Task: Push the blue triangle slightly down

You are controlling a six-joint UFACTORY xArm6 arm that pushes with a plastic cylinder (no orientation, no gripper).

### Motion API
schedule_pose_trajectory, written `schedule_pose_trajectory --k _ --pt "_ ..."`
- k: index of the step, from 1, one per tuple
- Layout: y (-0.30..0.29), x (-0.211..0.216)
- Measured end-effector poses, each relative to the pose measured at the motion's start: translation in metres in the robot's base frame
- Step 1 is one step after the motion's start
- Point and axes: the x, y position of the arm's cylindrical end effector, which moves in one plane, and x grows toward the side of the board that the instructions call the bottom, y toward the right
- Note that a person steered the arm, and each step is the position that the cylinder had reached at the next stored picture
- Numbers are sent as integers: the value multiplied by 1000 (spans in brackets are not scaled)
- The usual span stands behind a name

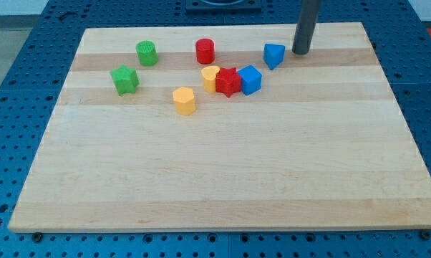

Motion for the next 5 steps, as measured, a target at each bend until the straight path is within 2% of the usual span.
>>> schedule_pose_trajectory --k 2,4,5 --pt "-29 0" --pt "-32 34" --pt "-32 21"
